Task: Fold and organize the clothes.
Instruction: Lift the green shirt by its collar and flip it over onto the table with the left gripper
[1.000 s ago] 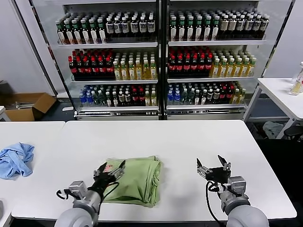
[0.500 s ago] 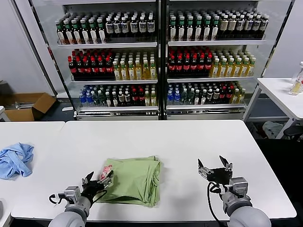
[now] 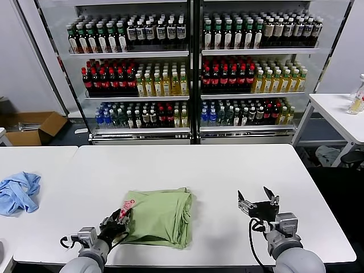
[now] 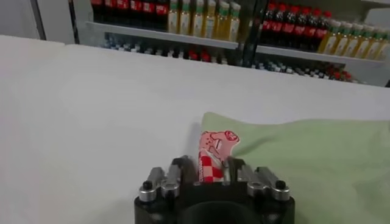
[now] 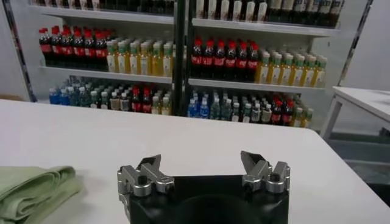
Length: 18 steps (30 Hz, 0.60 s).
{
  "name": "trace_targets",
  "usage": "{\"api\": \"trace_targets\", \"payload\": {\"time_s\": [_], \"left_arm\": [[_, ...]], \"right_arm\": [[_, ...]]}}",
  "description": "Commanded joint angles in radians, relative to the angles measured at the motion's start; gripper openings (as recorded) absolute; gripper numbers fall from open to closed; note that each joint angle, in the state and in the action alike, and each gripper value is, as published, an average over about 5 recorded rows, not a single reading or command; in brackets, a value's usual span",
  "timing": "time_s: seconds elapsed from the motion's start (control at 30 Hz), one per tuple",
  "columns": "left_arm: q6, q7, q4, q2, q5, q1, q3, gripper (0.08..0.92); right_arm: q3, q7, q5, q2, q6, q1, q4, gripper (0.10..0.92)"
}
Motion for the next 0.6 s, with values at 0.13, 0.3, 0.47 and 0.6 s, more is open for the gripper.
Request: {"api": "trace_targets", "payload": {"time_s": [0.13, 0.3, 0.47, 0.6], "left_arm": [[0.004, 0.008, 0.001, -0.002, -0.072, -0.008, -0.012, 0.291], [0.067, 0.008, -0.143, 0.032, -0.275, -0.017, -0.126, 0.144], [0.086, -0.005, -0.223, 0.122, -0.568, -0.031, -0.376, 0.085], [0.087, -0.014, -0.177, 0.205, -0.712, -0.008, -0.564, 0.085]], "right_arm": [[0.003, 0.001, -0.003, 0.003, 0.0, -0.003, 0.001, 0.823], [0.01, 0.0, -0.003, -0.003, 0.0, -0.006, 0.005, 0.823], [0.014, -0.002, -0.001, -0.008, 0.0, -0.004, 0.003, 0.823], [0.012, -0.004, -0.001, -0.005, 0.001, -0.001, -0.001, 0.823]]}}
